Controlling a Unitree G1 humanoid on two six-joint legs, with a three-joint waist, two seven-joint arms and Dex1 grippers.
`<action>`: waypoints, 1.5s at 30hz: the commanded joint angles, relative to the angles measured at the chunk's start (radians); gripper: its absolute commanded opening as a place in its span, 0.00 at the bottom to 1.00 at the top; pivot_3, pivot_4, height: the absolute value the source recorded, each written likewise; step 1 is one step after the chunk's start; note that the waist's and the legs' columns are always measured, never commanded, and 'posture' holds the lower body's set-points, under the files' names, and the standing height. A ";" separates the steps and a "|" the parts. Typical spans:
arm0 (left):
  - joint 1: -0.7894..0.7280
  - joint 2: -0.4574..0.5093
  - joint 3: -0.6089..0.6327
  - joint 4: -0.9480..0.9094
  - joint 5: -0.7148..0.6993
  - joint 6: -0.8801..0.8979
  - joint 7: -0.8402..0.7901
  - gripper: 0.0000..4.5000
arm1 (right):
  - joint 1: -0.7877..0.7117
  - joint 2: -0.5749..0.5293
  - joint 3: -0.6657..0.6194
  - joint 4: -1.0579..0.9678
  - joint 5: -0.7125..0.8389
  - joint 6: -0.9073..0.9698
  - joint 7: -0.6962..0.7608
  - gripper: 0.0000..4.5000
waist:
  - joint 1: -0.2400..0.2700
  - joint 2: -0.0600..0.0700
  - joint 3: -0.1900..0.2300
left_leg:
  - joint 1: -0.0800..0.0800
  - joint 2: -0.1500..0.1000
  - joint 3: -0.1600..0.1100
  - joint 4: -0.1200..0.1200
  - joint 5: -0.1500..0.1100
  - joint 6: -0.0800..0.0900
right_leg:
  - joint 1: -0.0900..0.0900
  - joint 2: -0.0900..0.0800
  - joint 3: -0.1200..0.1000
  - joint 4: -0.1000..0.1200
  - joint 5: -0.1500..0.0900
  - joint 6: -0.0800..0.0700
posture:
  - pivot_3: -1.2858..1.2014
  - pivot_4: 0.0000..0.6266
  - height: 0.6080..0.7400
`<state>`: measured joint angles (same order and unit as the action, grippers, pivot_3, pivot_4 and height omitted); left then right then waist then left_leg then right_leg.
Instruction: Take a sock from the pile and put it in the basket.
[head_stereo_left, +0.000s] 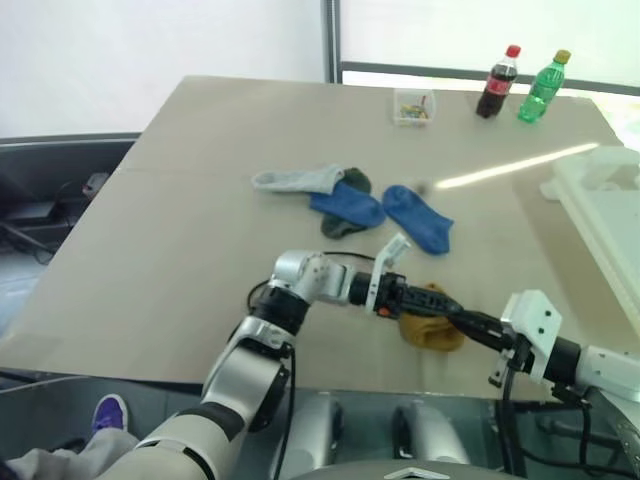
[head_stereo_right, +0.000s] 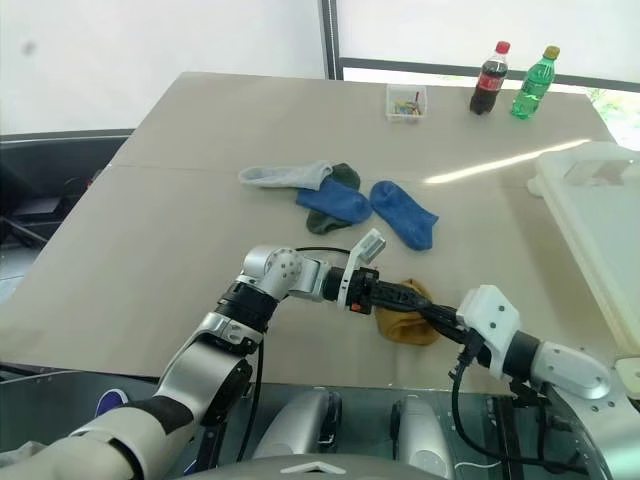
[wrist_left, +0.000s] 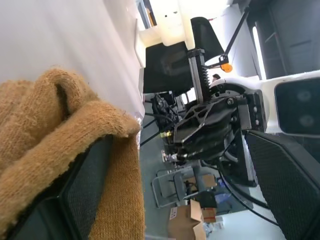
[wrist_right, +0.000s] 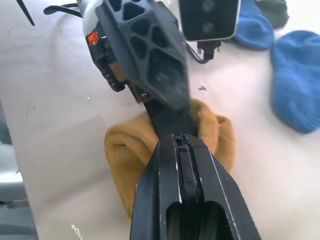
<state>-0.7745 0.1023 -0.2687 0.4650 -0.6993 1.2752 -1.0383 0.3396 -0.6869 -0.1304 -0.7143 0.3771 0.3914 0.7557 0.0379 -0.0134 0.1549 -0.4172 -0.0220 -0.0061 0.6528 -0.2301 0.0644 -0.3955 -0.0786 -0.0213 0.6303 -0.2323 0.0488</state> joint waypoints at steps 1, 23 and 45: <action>0.019 0.006 -0.003 -0.016 0.003 0.007 -0.022 1.00 | -0.010 0.018 0.001 -0.045 0.008 0.014 -0.038 0.00 | 0.000 0.000 0.000 | 0.000 0.000 0.000 0.000 0.000 0.000 | 0.000 0.000 0.000 0.000 0.000 0.000 | 0.52 0.24 0.91; 0.370 0.353 0.135 -0.718 0.047 -0.397 0.006 1.00 | -0.083 0.014 0.185 0.164 -0.135 -0.019 -0.070 0.00 | -0.014 0.002 0.000 | 0.000 0.000 0.000 -0.001 0.000 -0.001 | -0.002 -0.003 0.001 0.000 0.000 -0.001 | 0.52 0.24 0.91; 0.510 0.446 0.104 -0.737 0.220 -0.777 -0.021 1.00 | -0.234 0.028 0.110 0.132 0.079 0.444 -0.243 0.98 | -0.020 0.003 0.001 | -0.001 0.000 0.000 -0.002 0.000 0.000 | -0.002 -0.002 0.001 -0.001 0.000 -0.001 | 0.52 0.24 0.91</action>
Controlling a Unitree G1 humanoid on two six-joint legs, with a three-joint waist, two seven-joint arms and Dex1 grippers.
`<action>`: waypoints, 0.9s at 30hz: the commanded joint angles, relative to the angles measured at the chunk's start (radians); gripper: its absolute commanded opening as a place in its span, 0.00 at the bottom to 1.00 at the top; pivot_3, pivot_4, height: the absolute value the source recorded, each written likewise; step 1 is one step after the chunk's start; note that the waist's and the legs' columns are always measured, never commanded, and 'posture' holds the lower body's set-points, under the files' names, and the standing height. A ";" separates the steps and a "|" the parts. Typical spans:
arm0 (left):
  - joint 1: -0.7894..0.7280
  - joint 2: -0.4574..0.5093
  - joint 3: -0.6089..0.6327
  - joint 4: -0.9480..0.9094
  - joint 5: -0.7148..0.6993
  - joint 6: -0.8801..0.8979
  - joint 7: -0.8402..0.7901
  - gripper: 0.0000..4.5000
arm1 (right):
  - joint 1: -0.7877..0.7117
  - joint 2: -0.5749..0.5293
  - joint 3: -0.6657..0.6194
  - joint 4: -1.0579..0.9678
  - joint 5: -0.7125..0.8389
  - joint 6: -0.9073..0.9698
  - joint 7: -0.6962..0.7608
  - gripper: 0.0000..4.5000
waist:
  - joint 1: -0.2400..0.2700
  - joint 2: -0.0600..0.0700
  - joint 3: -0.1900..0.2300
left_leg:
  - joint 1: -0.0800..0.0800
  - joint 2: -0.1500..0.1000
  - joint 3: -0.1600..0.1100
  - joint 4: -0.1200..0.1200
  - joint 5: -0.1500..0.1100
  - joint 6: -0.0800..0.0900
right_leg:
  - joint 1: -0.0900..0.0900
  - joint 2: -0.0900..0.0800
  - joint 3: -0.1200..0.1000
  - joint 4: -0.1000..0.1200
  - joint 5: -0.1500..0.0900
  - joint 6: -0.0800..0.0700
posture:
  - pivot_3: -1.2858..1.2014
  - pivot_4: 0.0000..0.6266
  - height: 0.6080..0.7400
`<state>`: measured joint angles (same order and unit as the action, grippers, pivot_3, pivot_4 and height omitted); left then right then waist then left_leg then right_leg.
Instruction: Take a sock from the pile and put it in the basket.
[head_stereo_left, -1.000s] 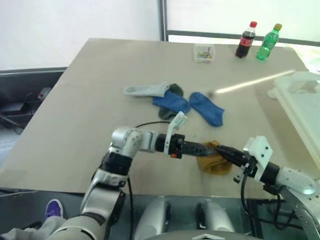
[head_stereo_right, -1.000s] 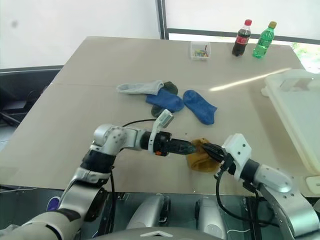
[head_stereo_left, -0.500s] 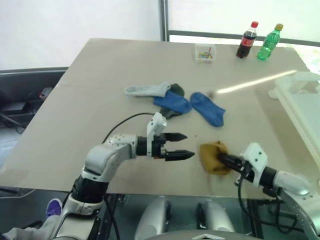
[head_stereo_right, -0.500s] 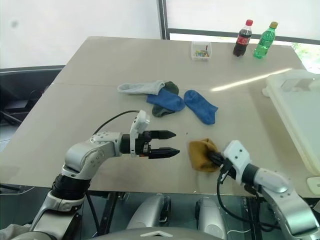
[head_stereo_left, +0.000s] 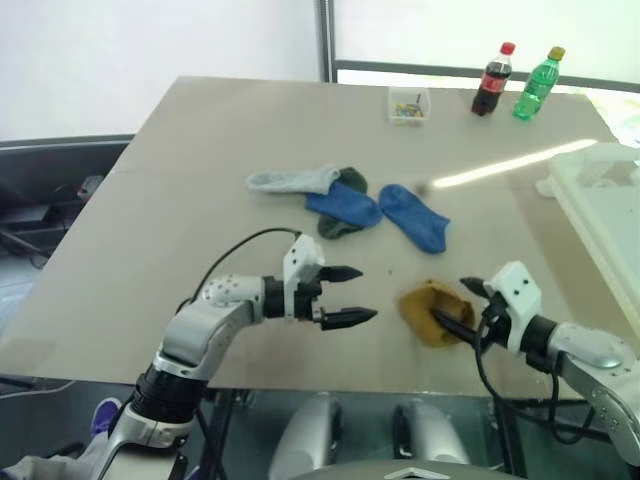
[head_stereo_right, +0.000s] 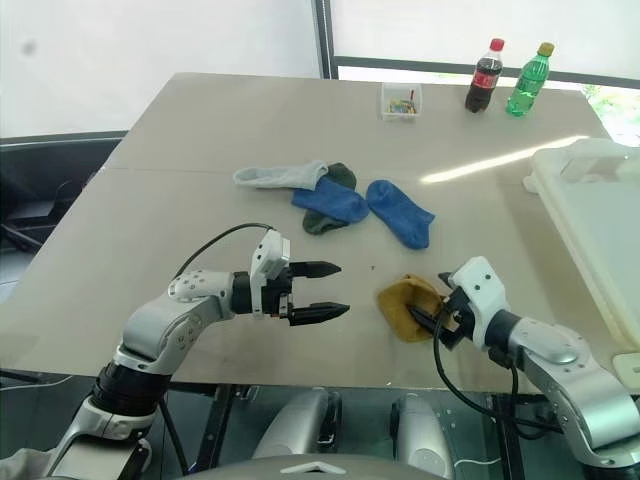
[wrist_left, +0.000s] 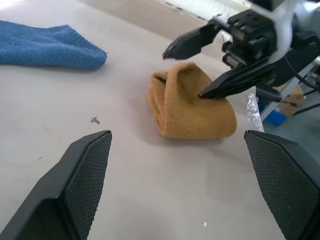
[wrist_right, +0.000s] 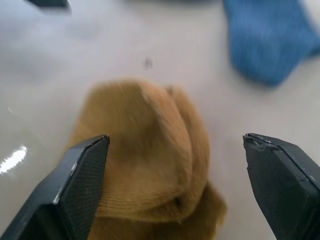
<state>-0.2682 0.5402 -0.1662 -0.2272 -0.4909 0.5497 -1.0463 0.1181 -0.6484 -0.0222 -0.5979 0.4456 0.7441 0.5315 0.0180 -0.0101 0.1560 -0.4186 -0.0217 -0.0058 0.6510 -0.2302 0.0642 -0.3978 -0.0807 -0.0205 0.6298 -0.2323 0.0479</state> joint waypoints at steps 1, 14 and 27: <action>0.010 0.010 0.005 -0.049 0.011 -0.057 -0.011 1.00 | -0.007 -0.019 0.006 0.020 0.016 0.117 -0.014 0.98 | 0.000 0.000 0.000 | 0.000 0.000 0.000 0.000 0.000 0.000 | 0.000 0.000 0.000 0.000 0.000 0.000 | 0.52 0.24 0.91; 0.034 0.069 0.052 -0.123 -0.034 -0.092 -0.053 1.00 | 0.003 -0.102 0.092 0.066 0.004 0.186 0.033 0.80 | 0.003 -0.002 -0.002 | 0.000 0.000 -0.001 0.000 -0.001 0.001 | 0.001 0.000 -0.001 -0.002 0.000 0.000 | 0.52 0.24 0.91; 0.033 0.087 0.034 -0.125 -0.017 -0.160 -0.101 1.00 | -0.023 -0.008 -0.004 0.101 0.123 0.169 0.039 0.00 | 0.003 -0.014 -0.013 | 0.003 0.000 -0.002 0.000 -0.001 0.001 | 0.004 -0.001 -0.002 -0.003 0.000 0.000 | 0.52 0.24 0.91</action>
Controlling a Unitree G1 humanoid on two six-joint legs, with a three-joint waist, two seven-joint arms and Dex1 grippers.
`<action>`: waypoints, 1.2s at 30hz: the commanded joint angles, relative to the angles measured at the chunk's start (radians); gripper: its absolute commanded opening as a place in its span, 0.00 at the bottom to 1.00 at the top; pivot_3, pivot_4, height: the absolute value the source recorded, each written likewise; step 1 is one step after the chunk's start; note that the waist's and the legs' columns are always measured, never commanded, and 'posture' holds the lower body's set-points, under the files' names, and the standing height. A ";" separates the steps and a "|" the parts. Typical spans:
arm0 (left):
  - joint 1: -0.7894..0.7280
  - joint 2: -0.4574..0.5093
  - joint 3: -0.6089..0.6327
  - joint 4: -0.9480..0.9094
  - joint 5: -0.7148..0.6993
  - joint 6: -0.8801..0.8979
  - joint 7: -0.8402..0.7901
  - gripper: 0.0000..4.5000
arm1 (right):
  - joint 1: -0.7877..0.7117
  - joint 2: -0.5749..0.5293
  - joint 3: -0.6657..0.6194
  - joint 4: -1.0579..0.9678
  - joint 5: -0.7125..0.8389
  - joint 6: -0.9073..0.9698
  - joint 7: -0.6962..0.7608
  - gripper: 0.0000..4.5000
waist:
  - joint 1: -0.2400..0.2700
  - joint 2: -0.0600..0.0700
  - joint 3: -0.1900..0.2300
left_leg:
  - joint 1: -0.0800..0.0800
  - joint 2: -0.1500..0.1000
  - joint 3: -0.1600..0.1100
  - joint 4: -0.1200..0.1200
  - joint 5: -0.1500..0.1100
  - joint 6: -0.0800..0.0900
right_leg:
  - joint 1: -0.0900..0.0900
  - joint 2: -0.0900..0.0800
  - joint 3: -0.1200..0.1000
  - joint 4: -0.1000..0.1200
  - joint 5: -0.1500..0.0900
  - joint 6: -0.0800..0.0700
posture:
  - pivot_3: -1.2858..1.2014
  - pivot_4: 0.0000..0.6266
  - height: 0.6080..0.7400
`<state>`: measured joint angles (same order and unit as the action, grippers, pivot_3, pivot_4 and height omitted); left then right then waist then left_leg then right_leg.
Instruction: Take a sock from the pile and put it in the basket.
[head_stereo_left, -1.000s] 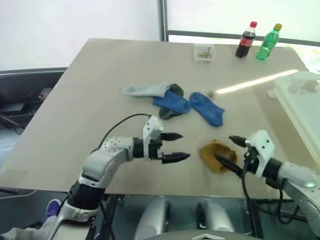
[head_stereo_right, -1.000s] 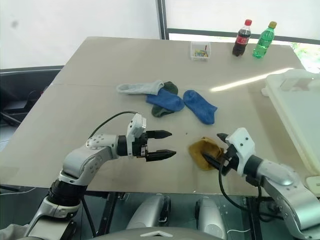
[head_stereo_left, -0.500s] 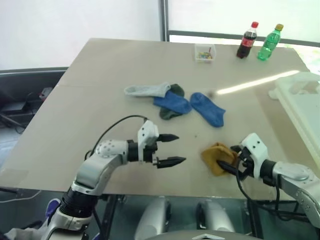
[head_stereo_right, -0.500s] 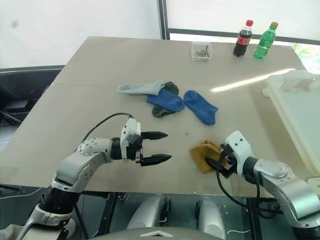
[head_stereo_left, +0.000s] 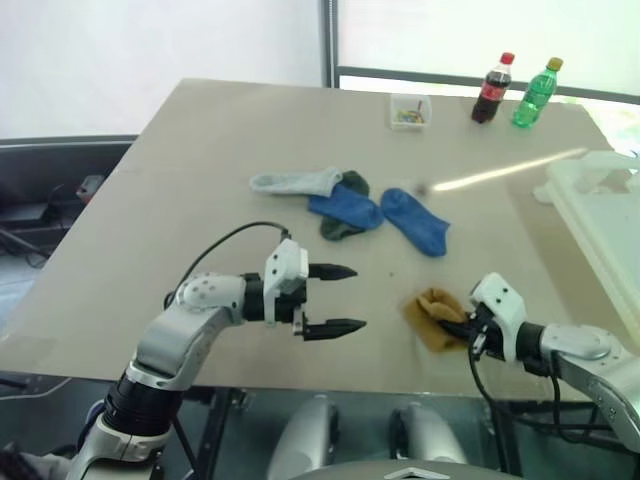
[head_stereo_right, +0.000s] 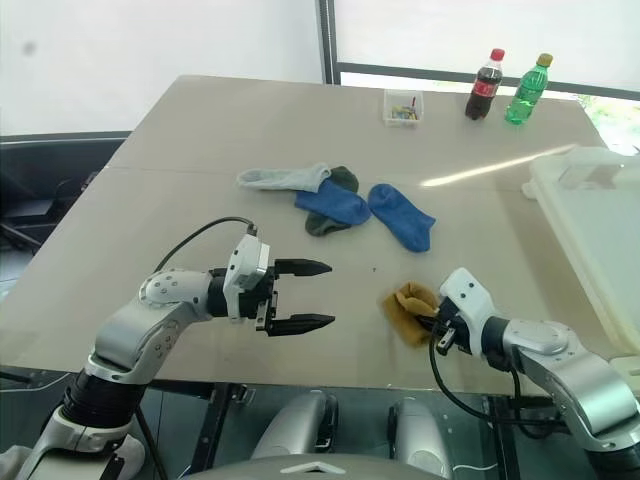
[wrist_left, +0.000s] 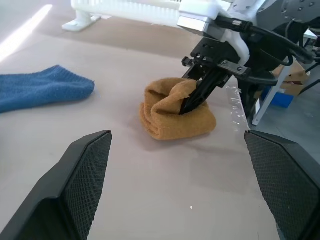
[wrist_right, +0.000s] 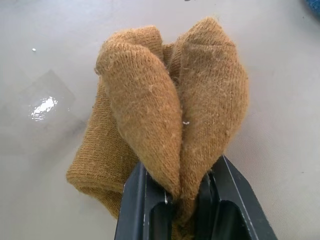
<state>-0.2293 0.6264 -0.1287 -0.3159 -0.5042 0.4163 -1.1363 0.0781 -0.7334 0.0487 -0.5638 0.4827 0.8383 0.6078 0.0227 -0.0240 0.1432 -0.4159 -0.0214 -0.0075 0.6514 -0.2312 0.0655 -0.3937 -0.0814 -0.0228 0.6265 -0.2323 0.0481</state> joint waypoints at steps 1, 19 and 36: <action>-0.009 -0.003 -0.006 -0.042 -0.006 -0.028 -0.010 1.00 | 0.004 0.125 -0.138 0.060 0.147 0.085 -0.051 0.00 | -0.004 0.001 0.001 | 0.000 0.000 0.000 0.000 0.000 0.000 | 0.000 0.000 0.000 0.000 0.000 0.000 | 0.52 0.24 0.91; -0.191 -0.257 -0.048 0.029 0.013 -0.018 0.189 1.00 | -0.574 0.023 -0.748 0.551 0.403 0.097 -0.519 0.00 | -0.006 0.020 0.014 | -0.004 -0.003 0.005 0.000 0.000 0.001 | -0.004 0.007 0.002 0.002 0.003 0.004 | 0.52 0.24 0.91; -0.205 -0.366 -0.054 0.053 0.071 -0.036 0.344 1.00 | -1.036 -0.121 -0.483 1.635 -0.055 -0.287 -0.313 0.62 | -0.029 0.021 0.015 | 0.000 0.001 0.021 0.000 -0.002 0.005 | -0.006 0.011 0.014 0.005 0.003 0.005 | 0.52 0.24 0.91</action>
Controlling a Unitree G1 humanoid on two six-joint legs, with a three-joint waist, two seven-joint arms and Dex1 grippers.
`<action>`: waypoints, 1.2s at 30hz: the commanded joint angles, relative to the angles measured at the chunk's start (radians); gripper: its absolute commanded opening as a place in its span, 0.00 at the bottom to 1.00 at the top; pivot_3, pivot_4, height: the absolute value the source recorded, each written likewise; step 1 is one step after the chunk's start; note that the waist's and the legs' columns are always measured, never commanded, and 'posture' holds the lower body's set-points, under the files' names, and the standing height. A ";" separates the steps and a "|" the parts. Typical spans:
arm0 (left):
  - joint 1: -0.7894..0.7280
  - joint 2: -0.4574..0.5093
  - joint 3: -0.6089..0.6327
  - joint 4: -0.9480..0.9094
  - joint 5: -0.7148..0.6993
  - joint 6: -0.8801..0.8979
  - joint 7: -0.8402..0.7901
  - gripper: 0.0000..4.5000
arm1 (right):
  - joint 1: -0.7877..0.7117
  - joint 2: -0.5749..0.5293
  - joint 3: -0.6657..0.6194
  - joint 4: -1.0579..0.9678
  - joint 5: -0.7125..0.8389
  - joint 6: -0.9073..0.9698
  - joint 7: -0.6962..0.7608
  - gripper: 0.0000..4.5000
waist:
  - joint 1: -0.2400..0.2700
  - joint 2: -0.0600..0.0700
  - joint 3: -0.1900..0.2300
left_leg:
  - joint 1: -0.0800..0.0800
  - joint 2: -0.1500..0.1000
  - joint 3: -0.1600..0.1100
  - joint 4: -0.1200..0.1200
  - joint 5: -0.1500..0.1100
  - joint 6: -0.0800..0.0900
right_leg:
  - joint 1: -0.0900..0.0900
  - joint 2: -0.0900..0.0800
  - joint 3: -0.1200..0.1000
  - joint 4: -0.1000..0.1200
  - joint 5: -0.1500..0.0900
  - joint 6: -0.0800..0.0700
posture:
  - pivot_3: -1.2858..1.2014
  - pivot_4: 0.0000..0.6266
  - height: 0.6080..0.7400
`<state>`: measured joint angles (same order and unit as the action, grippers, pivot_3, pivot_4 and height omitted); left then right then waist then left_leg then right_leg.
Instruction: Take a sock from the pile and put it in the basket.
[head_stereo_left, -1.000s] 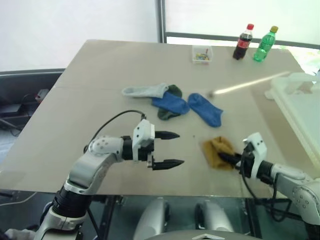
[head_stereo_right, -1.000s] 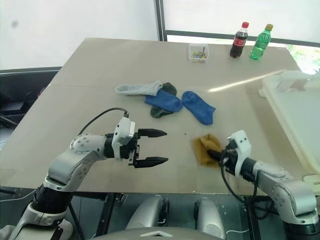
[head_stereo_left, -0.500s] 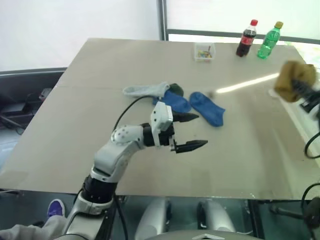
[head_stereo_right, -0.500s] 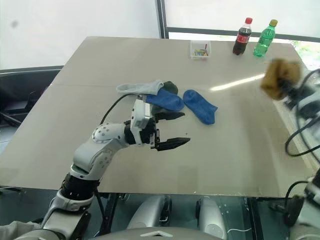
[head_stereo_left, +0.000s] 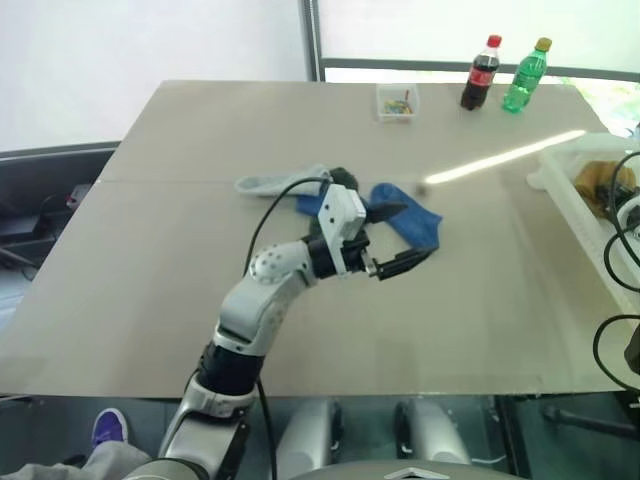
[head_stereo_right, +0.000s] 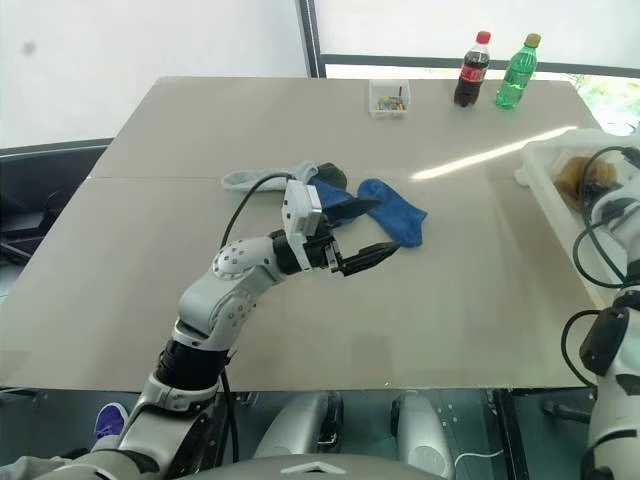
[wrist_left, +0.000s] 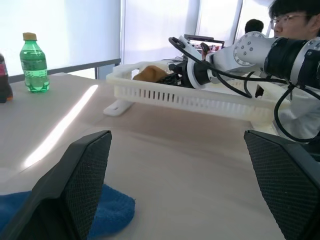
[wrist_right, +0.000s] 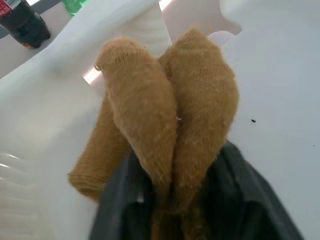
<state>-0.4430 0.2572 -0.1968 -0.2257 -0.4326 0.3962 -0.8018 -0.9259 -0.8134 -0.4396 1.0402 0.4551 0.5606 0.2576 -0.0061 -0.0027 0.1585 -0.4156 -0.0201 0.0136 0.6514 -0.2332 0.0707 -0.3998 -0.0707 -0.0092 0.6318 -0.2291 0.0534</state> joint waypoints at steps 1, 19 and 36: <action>0.012 0.005 0.015 -0.039 -0.003 -0.015 0.011 1.00 | -0.035 -0.048 0.004 0.032 -0.031 0.002 0.046 0.71 | 0.000 0.000 0.000 | 0.000 0.000 0.000 0.000 0.000 0.000 | 0.000 0.000 0.000 0.000 0.000 0.000 | 0.52 0.24 0.91; 0.085 0.044 0.057 0.086 0.124 -0.166 0.099 1.00 | 0.713 0.080 -0.165 -1.420 0.259 0.174 0.230 0.99 | 0.016 0.001 0.000 | -0.001 0.002 0.001 0.002 -0.002 0.002 | -0.003 -0.001 0.002 0.003 0.001 0.002 | 0.52 0.24 0.91; 0.494 0.406 0.413 -0.139 -0.121 -0.037 -0.122 1.00 | 1.204 0.096 0.129 -1.626 -0.043 -0.162 0.420 0.99 | 0.021 -0.001 0.001 | -0.001 0.006 0.004 0.005 -0.002 0.001 | -0.007 -0.004 0.007 0.006 -0.002 -0.003 | 0.52 0.24 0.91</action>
<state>0.0532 0.6532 0.1688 -0.3263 -0.5357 0.3646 -0.9171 0.2772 -0.7101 -0.2662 -0.5531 0.4046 0.4160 0.6688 0.0151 -0.0040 0.1590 -0.4160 -0.0142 0.0171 0.6557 -0.2349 0.0715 -0.4060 -0.0757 -0.0016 0.6382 -0.2314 0.0499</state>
